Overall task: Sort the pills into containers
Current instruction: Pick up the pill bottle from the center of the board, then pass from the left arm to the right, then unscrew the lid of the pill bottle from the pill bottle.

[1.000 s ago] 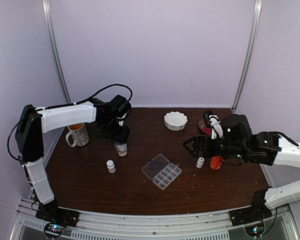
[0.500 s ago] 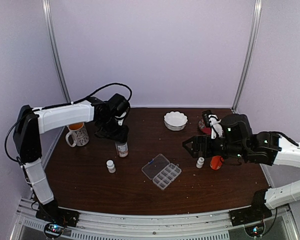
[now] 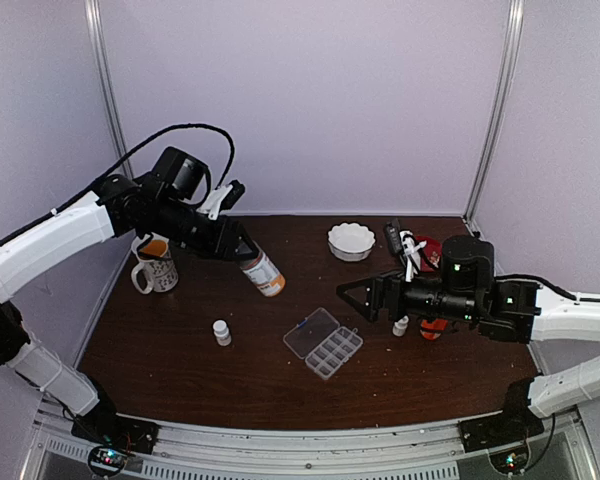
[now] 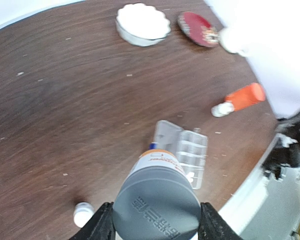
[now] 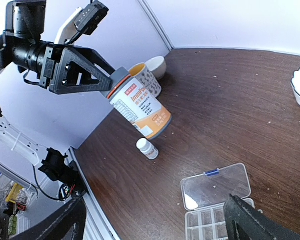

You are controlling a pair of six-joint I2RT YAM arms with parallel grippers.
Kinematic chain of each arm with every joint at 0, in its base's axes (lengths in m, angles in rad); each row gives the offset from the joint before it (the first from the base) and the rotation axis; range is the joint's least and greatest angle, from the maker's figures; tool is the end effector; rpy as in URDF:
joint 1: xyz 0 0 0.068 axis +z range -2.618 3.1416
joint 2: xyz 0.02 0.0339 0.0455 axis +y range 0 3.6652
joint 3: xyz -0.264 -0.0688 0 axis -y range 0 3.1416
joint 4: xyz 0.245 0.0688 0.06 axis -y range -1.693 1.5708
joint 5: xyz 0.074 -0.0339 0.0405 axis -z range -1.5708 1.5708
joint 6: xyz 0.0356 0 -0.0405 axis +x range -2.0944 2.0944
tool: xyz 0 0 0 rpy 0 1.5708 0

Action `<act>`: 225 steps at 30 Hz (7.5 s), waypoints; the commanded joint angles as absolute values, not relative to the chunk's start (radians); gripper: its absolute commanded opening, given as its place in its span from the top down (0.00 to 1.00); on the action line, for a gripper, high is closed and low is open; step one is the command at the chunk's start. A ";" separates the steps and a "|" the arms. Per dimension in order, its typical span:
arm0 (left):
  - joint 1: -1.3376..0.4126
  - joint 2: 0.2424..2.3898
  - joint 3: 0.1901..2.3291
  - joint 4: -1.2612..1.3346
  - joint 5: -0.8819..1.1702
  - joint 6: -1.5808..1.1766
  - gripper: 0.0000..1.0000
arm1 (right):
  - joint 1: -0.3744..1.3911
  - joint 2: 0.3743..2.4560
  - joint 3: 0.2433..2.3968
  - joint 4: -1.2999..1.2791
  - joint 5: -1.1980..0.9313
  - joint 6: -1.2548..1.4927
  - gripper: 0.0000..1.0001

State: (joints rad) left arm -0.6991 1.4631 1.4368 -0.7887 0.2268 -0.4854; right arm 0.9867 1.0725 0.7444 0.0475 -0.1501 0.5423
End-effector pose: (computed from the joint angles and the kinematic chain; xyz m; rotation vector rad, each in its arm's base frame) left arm 0.2342 -0.2073 0.3504 0.3821 2.4937 -0.7966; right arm 0.1334 0.2115 0.2930 -0.5577 1.9489 1.1640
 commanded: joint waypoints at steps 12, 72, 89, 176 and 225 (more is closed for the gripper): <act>-0.699 1.310 1.404 -0.465 0.639 -0.647 0.53 | 0.998 1.113 0.790 0.376 -0.350 0.448 0.01; -0.749 1.235 1.363 -0.291 0.678 -0.960 0.24 | 1.046 1.160 0.887 0.371 -0.197 -0.060 0.80; -0.713 1.118 1.360 -0.352 0.854 0.378 0.02 | 1.023 1.070 0.859 0.304 -0.475 0.353 0.81; -0.819 1.342 1.539 -0.425 0.855 -0.750 0.80 | 1.049 1.071 0.908 0.234 -0.270 -0.353 1.00; -0.870 1.073 1.215 -0.350 0.706 0.968 0.02 | 1.060 1.058 0.936 0.219 -0.539 0.304 1.00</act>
